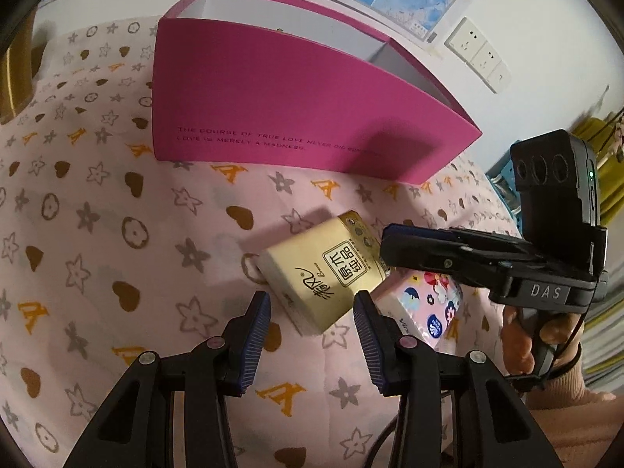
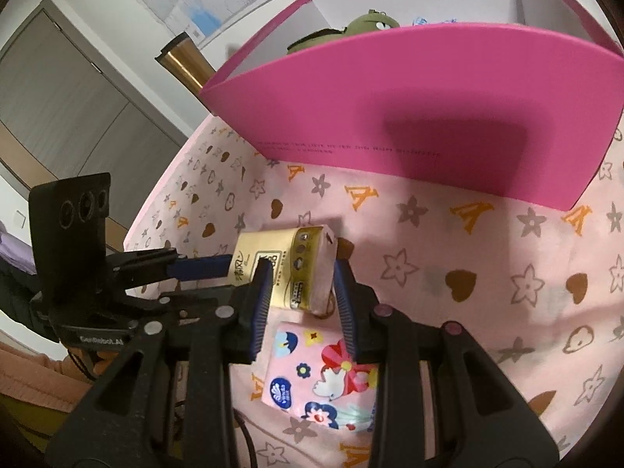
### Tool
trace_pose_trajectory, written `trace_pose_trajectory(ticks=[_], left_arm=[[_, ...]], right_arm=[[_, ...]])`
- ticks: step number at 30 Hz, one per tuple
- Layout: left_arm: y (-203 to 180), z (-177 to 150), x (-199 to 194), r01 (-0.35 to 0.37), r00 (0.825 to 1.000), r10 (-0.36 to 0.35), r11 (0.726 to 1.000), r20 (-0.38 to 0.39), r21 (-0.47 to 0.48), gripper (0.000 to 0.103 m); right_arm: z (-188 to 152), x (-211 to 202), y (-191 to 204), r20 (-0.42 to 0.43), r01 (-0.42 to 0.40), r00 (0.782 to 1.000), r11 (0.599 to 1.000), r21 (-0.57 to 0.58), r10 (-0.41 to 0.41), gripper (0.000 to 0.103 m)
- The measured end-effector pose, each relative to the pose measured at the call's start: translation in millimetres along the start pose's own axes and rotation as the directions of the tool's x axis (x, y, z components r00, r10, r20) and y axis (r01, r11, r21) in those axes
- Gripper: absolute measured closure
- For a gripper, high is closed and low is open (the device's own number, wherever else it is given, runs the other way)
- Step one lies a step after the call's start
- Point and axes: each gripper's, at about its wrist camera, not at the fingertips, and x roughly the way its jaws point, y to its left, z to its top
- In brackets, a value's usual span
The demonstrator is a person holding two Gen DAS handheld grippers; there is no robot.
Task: Organize soft objects
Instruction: 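Grasp the yellow tissue pack with the right tool and lift it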
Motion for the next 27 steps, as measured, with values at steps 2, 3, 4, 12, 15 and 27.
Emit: trace_pose_trajectory(ticks=[2, 3, 4, 12, 15, 27], left_arm=[[-1, 1, 0, 0.001, 1.0, -0.001, 1.0, 0.006, -0.008, 0.064], [-1, 2, 0, 0.003, 1.0, -0.003, 1.0, 0.007, -0.009, 0.066], [-2, 2, 1, 0.003, 1.0, -0.003, 1.0, 0.006, -0.01, 0.068], [-10, 4, 6, 0.006, 1.0, -0.006, 1.0, -0.002, 0.011, 0.07], [-12, 6, 8, 0.018, 1.0, -0.018, 1.0, -0.001, 0.003, 0.071], [-26, 19, -4, 0.013, 0.999, -0.016, 0.998, 0.051, 0.058, 0.071]], right_arm=[[1, 3, 0, -0.001, -0.001, 1.0, 1.0, 0.002, 0.001, 0.069], [0, 4, -1, -0.001, -0.001, 1.0, 1.0, 0.002, 0.001, 0.069], [1, 5, 0, -0.002, -0.003, 1.0, 1.0, 0.004, 0.003, 0.069], [-3, 10, 0, -0.006, 0.004, 1.0, 1.0, 0.008, -0.004, 0.073], [-3, 6, 0, 0.003, 0.008, 1.0, 1.0, 0.015, -0.008, 0.073], [1, -18, 10, 0.069, 0.029, 0.997, 1.0, -0.01, -0.028, 0.073]])
